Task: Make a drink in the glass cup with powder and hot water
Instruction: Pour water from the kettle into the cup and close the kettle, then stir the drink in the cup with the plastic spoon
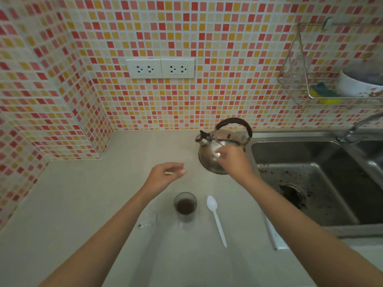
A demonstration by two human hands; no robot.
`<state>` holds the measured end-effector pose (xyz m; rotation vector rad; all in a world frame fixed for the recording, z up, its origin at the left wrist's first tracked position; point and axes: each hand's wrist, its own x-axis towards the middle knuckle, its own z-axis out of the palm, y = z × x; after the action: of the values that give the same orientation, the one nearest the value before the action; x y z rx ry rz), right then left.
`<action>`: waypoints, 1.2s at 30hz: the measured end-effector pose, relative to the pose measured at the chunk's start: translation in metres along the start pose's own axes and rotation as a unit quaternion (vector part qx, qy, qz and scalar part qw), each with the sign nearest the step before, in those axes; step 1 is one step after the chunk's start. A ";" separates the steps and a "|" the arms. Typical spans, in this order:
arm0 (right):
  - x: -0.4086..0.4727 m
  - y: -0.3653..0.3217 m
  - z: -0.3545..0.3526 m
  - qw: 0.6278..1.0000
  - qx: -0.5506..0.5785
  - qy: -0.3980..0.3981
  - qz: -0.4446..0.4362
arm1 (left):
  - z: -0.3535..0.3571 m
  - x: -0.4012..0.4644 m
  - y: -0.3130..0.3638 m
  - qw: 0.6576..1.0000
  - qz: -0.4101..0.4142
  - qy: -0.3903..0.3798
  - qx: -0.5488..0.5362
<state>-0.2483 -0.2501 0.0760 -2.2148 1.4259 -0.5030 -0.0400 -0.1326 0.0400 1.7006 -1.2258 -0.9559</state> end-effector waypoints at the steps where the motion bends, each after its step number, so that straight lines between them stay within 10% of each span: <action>1: -0.013 0.003 0.010 1.000 0.004 -0.015 0.017 | 0.002 -0.012 -0.008 1.000 -0.009 -0.009 -0.015; 11: -0.127 0.035 0.087 0.959 0.037 -0.090 0.267 | 0.030 -0.054 -0.044 0.999 -0.011 -0.044 -0.018; 26: -0.147 0.043 0.099 0.928 0.056 -0.087 0.358 | 0.028 -0.065 -0.054 0.998 -0.030 -0.033 -0.033; 36: -0.136 0.017 0.043 0.911 0.315 0.151 0.221 | 0.029 -0.066 -0.053 0.998 -0.035 -0.033 -0.051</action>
<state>-0.2925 -0.1245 0.0228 -1.2974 1.5683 -1.0022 -0.0635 -0.0641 -0.0120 1.6524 -1.1470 -1.1059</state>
